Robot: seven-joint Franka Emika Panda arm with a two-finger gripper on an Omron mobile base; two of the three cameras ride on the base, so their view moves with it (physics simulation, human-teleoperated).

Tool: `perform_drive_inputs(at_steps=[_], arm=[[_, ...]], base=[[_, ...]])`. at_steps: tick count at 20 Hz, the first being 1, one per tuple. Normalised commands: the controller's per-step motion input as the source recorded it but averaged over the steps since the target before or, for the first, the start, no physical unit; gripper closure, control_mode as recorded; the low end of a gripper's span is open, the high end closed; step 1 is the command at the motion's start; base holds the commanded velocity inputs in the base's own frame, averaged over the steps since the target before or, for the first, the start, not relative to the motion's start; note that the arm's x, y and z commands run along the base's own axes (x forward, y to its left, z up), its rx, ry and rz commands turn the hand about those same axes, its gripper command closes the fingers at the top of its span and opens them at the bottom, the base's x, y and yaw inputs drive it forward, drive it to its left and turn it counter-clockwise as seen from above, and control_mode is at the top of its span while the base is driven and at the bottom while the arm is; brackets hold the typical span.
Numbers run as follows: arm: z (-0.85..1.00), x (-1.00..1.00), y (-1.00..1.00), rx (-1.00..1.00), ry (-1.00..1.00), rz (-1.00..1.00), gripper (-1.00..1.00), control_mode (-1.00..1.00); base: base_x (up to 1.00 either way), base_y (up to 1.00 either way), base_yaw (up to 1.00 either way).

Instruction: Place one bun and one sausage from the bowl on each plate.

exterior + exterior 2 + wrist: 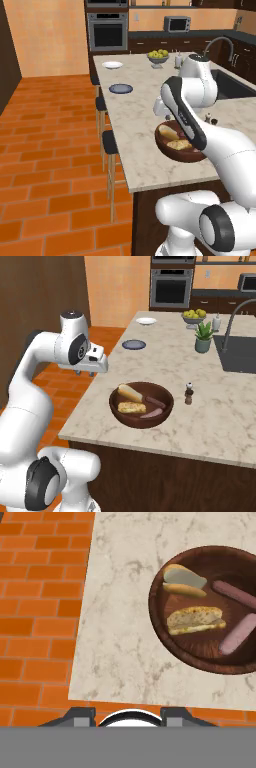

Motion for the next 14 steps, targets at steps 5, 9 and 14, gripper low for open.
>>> perform_drive_inputs(at_steps=[5, 9, 14], arm=[[0.0, -0.03, -0.1, 0.01, 0.0, -0.01, -1.0, -1.0], [0.0, 0.57, -0.7, 0.21, 0.12, -0.22, -1.0, -1.0], [-0.06, 0.6, -0.53, 0.04, 0.01, 0.04, -1.0, -1.0]], base=[[0.0, 0.0, 0.0], [0.0, 0.0, 0.0], [0.0, 0.0, 0.0]])
